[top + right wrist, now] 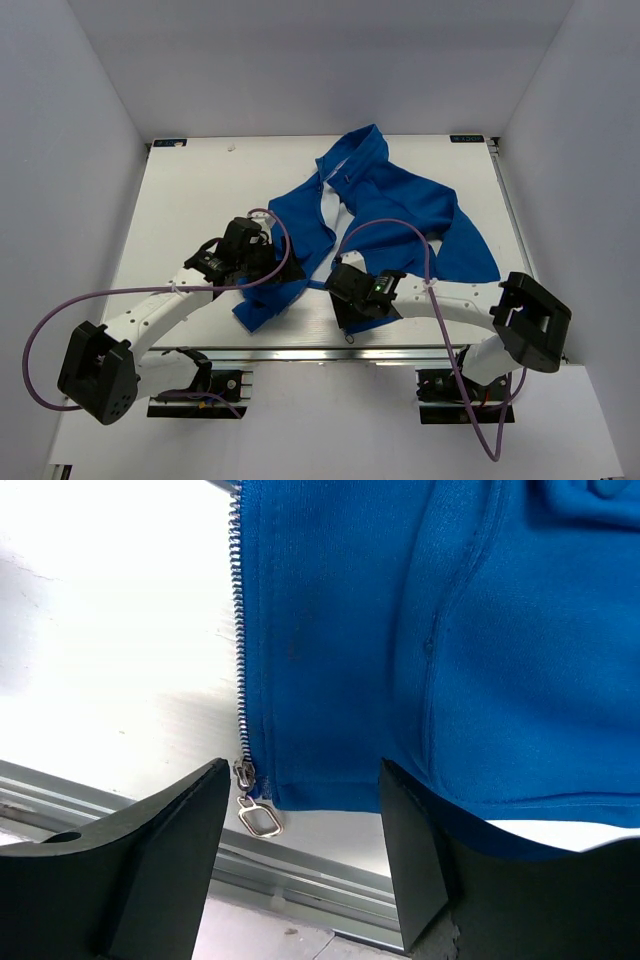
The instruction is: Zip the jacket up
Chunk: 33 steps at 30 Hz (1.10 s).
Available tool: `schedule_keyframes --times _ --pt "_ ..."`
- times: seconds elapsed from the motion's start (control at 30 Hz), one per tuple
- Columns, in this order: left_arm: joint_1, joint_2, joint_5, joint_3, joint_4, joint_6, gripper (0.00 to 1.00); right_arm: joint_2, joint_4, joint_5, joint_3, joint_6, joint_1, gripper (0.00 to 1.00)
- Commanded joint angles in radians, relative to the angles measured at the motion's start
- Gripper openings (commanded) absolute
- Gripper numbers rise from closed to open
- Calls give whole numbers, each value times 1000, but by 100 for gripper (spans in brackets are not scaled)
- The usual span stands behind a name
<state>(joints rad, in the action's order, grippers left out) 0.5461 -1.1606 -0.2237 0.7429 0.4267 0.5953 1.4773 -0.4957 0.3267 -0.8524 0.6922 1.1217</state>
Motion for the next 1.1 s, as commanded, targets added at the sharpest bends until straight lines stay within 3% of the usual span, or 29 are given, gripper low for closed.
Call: schedule_keyframes --times 0.0,0.53,0.67,0.7,0.73,0.77,0.83,1.07 --pt "-3 32 1 9 -2 1 98 -6 14 -11 26 1 -7 67" --pt "-3 36 46 27 33 1 98 179 9 -69 27 -68 -51 63" --pt "-3 44 73 44 67 0 98 215 19 -77 52 -74 -51 53" --pt "-2 45 78 49 73 -5 98 216 23 -83 56 -77 -51 46" --pt "-3 45 86 53 83 -8 98 218 31 -87 58 -82 -51 39" --pt "-3 47 102 62 96 -14 98 216 32 -89 56 -83 -51 16" --pt "-3 41 115 73 116 -23 98 198 37 -86 58 -91 -54 0" --pt "0 -22 112 147 297 -66 98 20 104 -167 81 -131 -135 0"
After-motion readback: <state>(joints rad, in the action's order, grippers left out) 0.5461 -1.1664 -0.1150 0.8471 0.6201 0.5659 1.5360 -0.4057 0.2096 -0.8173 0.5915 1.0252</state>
